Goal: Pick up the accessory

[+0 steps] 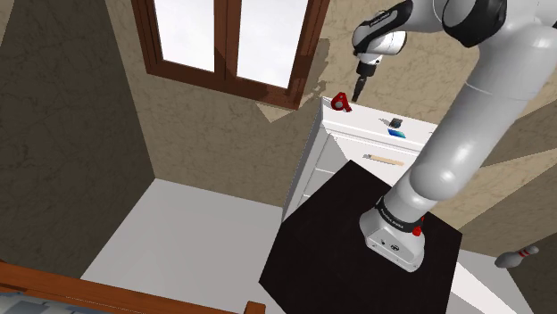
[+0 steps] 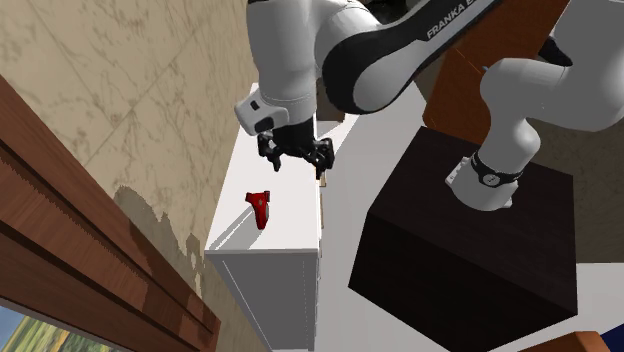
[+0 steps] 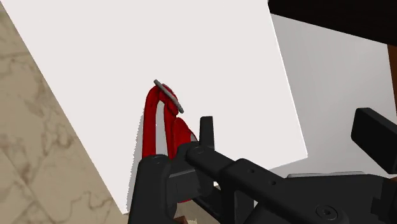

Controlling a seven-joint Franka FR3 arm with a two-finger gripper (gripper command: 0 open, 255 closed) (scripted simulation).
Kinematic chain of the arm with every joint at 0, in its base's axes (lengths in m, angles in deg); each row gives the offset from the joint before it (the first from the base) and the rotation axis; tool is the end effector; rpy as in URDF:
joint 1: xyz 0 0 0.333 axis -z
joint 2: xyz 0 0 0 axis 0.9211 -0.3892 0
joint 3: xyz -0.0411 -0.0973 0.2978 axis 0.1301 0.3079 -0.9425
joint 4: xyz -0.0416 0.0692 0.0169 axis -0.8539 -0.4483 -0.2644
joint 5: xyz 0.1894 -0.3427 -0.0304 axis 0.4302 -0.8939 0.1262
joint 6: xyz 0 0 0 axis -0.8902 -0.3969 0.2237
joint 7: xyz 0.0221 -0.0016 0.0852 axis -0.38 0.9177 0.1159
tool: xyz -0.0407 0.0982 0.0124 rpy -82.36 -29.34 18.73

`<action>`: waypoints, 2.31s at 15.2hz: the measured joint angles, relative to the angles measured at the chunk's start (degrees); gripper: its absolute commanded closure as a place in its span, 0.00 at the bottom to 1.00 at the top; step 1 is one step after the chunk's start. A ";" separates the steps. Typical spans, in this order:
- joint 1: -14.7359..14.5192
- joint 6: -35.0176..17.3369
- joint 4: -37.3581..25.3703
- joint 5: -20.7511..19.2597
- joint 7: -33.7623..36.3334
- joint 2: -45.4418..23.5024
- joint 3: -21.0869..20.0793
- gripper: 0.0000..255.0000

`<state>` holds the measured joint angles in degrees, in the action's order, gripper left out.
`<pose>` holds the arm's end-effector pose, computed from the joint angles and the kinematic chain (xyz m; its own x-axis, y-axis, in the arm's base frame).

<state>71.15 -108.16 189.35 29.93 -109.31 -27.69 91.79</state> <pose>0.4104 -0.3806 0.3709 0.9493 0.3025 -0.0858 0.3026 -0.9530 -0.0120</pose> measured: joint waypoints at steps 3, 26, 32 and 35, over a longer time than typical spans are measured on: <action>2.82 -0.89 -5.03 4.55 -5.40 -7.16 -0.65 0.00; 10.79 -4.77 -15.46 13.45 -14.02 -23.28 -5.21 1.00; 10.34 -2.36 -16.38 12.35 -13.58 -21.62 -4.41 1.00; 9.79 -0.84 -16.78 11.54 -13.05 -20.36 -3.89 1.00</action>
<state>80.94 -108.99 172.56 41.47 -122.36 -48.05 87.90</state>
